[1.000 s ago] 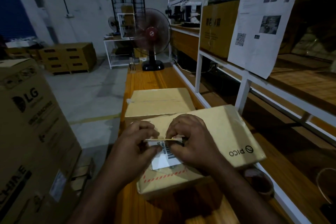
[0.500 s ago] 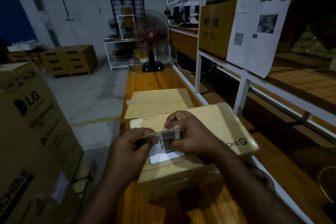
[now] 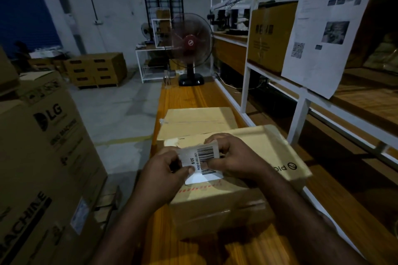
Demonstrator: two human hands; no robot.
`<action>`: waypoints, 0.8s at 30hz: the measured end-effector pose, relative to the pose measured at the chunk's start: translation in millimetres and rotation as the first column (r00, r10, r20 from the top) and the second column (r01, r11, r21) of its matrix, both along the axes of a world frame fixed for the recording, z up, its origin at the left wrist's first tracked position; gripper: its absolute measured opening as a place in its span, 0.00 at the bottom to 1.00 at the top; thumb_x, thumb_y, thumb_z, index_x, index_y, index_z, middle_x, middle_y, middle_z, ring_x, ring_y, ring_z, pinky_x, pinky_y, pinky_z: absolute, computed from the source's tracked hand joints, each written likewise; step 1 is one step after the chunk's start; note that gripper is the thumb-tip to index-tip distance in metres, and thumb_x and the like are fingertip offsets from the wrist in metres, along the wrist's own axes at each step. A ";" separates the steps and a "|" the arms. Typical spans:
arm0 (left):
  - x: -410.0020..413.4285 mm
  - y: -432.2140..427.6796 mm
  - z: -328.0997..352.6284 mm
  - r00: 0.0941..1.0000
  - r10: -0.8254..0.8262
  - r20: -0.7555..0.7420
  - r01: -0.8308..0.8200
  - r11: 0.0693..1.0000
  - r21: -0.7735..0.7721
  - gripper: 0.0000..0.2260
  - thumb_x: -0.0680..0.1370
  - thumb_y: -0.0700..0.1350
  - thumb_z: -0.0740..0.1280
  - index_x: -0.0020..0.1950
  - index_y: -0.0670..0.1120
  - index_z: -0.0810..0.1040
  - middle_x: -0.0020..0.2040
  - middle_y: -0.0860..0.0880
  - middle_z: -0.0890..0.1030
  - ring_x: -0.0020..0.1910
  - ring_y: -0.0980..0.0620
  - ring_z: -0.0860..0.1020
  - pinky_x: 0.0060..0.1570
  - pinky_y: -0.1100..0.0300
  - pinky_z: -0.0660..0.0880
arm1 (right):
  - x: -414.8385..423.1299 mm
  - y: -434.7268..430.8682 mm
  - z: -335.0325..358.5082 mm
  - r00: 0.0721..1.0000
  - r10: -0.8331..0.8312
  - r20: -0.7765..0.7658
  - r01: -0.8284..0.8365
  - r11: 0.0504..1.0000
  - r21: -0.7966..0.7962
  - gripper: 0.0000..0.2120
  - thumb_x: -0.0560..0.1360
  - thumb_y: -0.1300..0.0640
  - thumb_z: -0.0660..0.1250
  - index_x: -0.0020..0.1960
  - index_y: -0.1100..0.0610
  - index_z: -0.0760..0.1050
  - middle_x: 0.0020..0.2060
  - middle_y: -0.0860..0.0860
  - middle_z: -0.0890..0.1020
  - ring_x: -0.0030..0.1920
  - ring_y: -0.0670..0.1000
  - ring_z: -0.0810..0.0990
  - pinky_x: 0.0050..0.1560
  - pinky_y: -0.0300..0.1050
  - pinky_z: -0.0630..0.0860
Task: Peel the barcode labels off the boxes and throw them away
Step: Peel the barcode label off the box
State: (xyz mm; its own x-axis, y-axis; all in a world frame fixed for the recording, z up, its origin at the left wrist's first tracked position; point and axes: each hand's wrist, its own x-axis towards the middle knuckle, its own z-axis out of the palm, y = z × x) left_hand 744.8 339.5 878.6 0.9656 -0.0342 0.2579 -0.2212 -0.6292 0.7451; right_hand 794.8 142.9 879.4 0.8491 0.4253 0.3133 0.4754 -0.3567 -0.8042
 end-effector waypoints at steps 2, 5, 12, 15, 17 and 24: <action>4.1 -0.5 2.2 1.000 -0.023 -0.014 0.023 1.000 -0.016 0.08 0.75 0.45 0.73 0.46 0.58 0.78 0.50 0.57 0.78 0.47 0.61 0.76 0.44 0.66 0.74 | -1.8 -0.3 2.7 1.000 0.014 -0.016 -0.014 1.000 0.023 0.07 0.68 0.63 0.76 0.44 0.53 0.83 0.43 0.52 0.81 0.45 0.50 0.81 0.45 0.56 0.82; 4.8 -0.4 3.5 0.999 -0.016 -0.051 0.008 0.988 -0.154 0.08 0.76 0.42 0.72 0.45 0.56 0.78 0.50 0.54 0.81 0.48 0.55 0.80 0.47 0.57 0.79 | -1.4 -3.0 5.9 0.995 0.013 -0.101 -0.011 1.000 0.021 0.15 0.69 0.61 0.76 0.53 0.51 0.78 0.49 0.49 0.83 0.50 0.47 0.83 0.49 0.51 0.83; 7.4 2.2 -2.1 0.994 -0.023 -0.109 -0.015 0.942 -0.337 0.06 0.76 0.42 0.71 0.48 0.53 0.81 0.49 0.51 0.84 0.48 0.52 0.83 0.46 0.55 0.82 | -3.1 -9.3 -1.4 1.000 -0.001 0.012 0.003 0.979 -0.206 0.19 0.70 0.52 0.76 0.60 0.51 0.79 0.56 0.44 0.77 0.55 0.43 0.78 0.54 0.48 0.80; 8.7 -1.5 -0.6 0.991 0.003 -0.137 -0.063 0.900 -0.432 0.06 0.76 0.40 0.72 0.50 0.51 0.81 0.45 0.52 0.86 0.45 0.53 0.84 0.44 0.57 0.83 | -2.0 -8.7 -3.6 0.999 -0.041 -0.001 0.041 0.991 -0.127 0.14 0.71 0.53 0.74 0.55 0.54 0.82 0.52 0.47 0.79 0.51 0.45 0.80 0.50 0.48 0.82; 10.5 -3.2 0.3 0.988 -0.008 -0.152 -0.058 0.903 -0.426 0.09 0.76 0.42 0.72 0.52 0.54 0.79 0.47 0.53 0.86 0.46 0.55 0.84 0.47 0.54 0.83 | -0.6 -10.3 -3.1 0.999 -0.033 -0.039 0.030 0.997 -0.075 0.13 0.72 0.51 0.73 0.55 0.54 0.83 0.49 0.48 0.83 0.47 0.45 0.83 0.46 0.47 0.82; 27.8 -13.3 13.9 0.982 0.188 -0.031 -0.176 0.834 -0.523 0.07 0.77 0.41 0.70 0.54 0.48 0.77 0.46 0.49 0.85 0.45 0.50 0.85 0.45 0.46 0.83 | -0.6 -9.8 -2.7 0.995 -0.040 -0.096 0.045 0.998 0.047 0.12 0.75 0.48 0.71 0.48 0.57 0.82 0.43 0.56 0.84 0.43 0.53 0.83 0.44 0.53 0.80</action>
